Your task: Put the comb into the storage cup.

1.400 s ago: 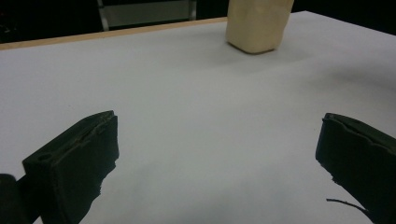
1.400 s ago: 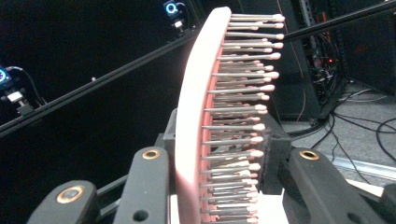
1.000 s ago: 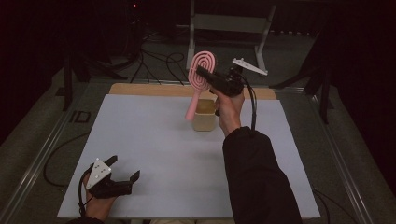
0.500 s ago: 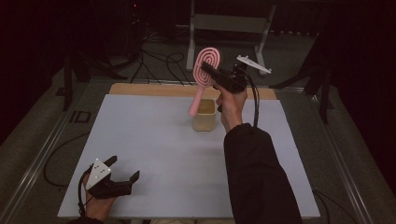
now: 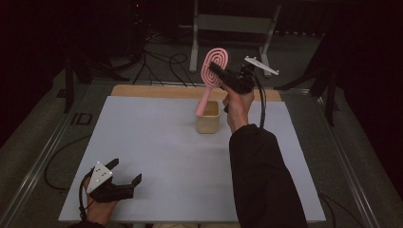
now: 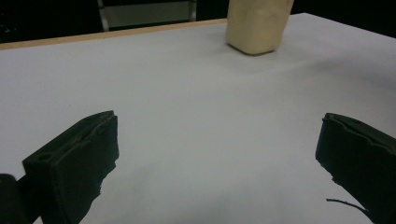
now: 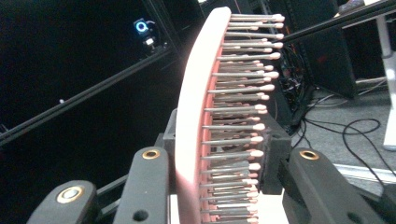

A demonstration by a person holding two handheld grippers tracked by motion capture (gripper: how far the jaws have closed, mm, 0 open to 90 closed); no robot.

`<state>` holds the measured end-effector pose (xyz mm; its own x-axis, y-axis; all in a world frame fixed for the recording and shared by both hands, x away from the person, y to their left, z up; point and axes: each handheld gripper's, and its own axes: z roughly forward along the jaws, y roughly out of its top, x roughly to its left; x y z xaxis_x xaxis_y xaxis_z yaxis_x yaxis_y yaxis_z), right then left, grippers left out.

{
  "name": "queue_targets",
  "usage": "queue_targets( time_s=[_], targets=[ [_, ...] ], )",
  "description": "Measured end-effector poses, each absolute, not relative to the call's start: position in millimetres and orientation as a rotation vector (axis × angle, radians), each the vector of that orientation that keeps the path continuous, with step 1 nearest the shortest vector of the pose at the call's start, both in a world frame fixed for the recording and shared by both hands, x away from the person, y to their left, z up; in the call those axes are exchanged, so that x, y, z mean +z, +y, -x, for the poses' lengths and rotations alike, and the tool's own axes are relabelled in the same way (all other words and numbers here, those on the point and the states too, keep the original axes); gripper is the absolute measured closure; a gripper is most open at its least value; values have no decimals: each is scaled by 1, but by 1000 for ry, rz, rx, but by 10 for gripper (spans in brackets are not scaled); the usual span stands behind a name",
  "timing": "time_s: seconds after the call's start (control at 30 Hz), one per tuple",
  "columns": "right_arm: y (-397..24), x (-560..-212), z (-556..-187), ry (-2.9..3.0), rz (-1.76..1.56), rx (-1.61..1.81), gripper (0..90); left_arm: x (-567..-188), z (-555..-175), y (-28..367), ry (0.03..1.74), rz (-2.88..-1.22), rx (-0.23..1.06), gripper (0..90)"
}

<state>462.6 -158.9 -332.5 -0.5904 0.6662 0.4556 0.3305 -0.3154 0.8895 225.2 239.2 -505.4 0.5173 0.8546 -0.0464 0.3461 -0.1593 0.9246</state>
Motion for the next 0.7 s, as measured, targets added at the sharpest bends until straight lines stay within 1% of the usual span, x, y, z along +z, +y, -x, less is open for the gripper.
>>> queue_targets(
  time_s=[0.7],
  targets=[
    [-174,-343,-469,1598,-1348,1969,639,-506,-225,240,1021,-1737,619,0]
  ],
)
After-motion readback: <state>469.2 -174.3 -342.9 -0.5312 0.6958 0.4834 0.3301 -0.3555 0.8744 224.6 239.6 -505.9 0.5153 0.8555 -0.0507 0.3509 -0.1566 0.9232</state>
